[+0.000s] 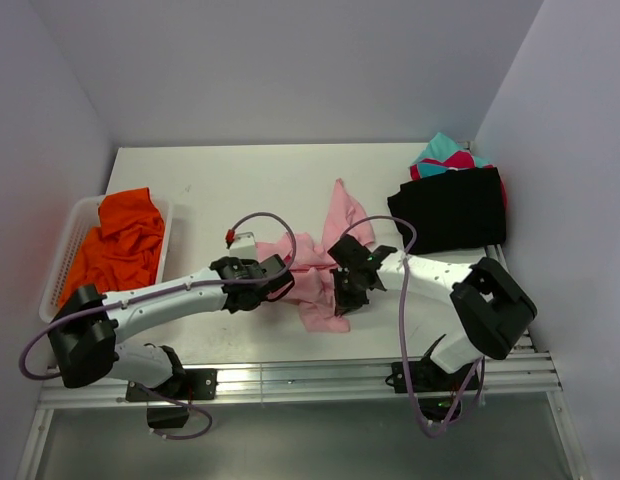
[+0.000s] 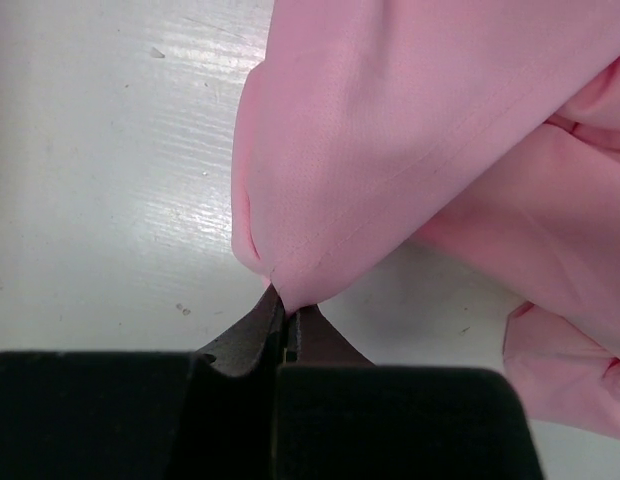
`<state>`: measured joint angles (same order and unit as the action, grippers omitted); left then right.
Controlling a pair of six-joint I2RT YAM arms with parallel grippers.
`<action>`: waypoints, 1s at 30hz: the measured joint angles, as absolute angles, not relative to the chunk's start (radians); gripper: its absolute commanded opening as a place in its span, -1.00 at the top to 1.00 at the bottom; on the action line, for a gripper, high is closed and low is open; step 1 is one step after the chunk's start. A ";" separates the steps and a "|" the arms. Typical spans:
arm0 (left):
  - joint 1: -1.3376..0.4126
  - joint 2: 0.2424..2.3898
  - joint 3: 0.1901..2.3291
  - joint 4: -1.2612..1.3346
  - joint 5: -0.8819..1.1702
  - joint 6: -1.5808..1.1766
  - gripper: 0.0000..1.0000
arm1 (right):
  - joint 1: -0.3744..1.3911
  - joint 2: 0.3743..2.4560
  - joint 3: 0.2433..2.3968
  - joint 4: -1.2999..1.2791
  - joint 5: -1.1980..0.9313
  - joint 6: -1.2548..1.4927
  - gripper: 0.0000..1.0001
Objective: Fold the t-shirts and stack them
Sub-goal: Flatten out the tshirt
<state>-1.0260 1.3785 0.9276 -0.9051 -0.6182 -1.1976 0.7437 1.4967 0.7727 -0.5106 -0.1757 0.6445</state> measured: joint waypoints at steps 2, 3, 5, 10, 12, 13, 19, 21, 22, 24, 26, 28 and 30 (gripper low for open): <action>-1.017 1.367 0.928 -0.910 -0.620 -1.196 0.99 | 0.744 1.496 0.780 -0.524 -0.164 0.645 1.00; -1.012 1.361 0.928 -0.918 -0.625 -1.194 1.00 | 0.744 1.494 0.793 -0.541 -0.151 0.645 1.00; -1.007 1.354 0.965 -0.980 -0.637 -1.194 0.99 | 0.744 1.475 0.853 -0.632 -0.113 0.637 1.00; -1.004 1.291 1.271 -1.116 -0.701 -1.180 0.99 | 0.743 1.374 1.250 -0.892 0.028 0.593 1.00; -1.002 1.265 1.437 -1.133 -0.726 -1.147 0.99 | 0.741 1.351 1.496 -0.981 0.097 0.561 1.00; -1.002 1.249 1.520 -1.136 -0.735 -1.119 0.99 | 0.741 1.348 1.600 -1.015 0.123 0.546 1.00; -1.000 1.154 1.878 -1.119 -0.747 -0.895 0.99 | 0.735 1.242 2.046 -1.162 0.268 0.440 1.00; -0.999 1.147 1.986 -1.131 -0.744 -0.841 0.99 | 0.735 1.169 2.087 -1.204 0.316 0.425 1.00; -0.999 1.148 2.047 -1.135 -0.738 -0.816 0.99 | 0.735 1.136 2.103 -1.225 0.340 0.421 1.00; -0.998 1.148 2.149 -1.144 -0.729 -0.779 0.99 | 0.735 1.067 2.113 -1.244 0.375 0.421 1.00; -0.998 1.134 2.215 -1.154 -0.718 -0.768 0.99 | 0.735 0.988 2.096 -1.243 0.398 0.422 1.00; -0.999 1.096 2.215 -1.161 -0.709 -0.768 0.99 | 0.735 0.891 2.038 -1.226 0.413 0.429 1.00; -1.002 1.054 2.163 -1.156 -0.694 -0.774 0.99 | 0.736 0.835 1.998 -1.220 0.413 0.435 1.00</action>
